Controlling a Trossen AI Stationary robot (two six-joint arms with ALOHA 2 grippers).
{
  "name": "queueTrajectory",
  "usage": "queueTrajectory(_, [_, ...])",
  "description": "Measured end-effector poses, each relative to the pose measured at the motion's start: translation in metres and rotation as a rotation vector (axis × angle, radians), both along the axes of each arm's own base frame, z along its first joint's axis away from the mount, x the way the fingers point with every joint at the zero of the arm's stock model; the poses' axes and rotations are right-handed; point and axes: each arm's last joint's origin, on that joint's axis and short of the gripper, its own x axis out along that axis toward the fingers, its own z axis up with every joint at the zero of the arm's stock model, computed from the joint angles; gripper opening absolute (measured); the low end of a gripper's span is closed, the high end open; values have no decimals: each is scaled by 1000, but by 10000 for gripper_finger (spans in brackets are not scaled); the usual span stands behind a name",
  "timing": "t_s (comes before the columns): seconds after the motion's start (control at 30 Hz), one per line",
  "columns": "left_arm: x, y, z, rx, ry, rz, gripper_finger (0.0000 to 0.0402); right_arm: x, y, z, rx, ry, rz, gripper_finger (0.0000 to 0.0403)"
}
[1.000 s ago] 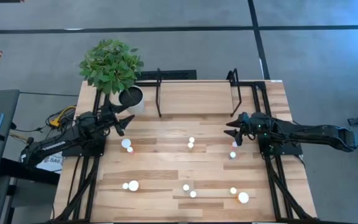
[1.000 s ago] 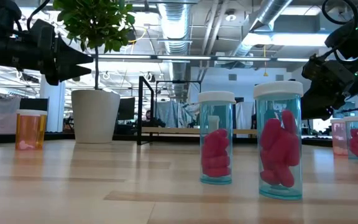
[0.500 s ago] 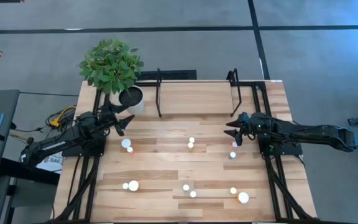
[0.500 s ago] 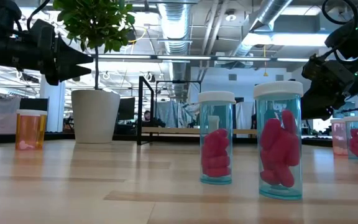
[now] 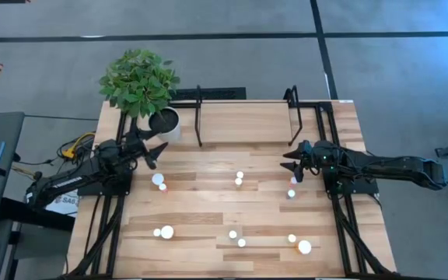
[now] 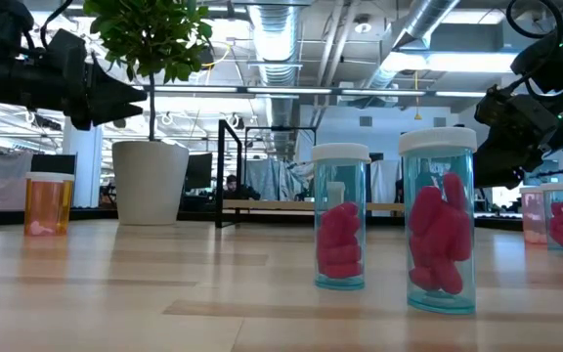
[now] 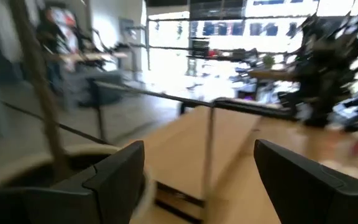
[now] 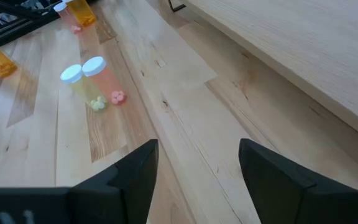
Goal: Pick and place medicine bottles onto shelf by color
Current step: Put the top orange pill bottle on the shelf
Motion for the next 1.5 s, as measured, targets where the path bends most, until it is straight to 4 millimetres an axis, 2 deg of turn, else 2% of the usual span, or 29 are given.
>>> queueTrajectory(0.17, [-1,1,0,93,52,40,291,0,0,0,0,0,0,249])
queueTrajectory(0.5, [-1,1,1,-7,-17,61,291,0,0,0,0,-1,0,249])
queueTrajectory(0.97, [-1,1,1,-552,-359,21,291,0,0,0,0,0,0,249])
queueTrajectory(1.37, [-1,1,1,-690,-446,16,291,0,0,0,0,0,0,249])
queueTrajectory(1.5, [-1,-2,6,-731,-420,-73,291,0,0,0,0,-1,0,249])
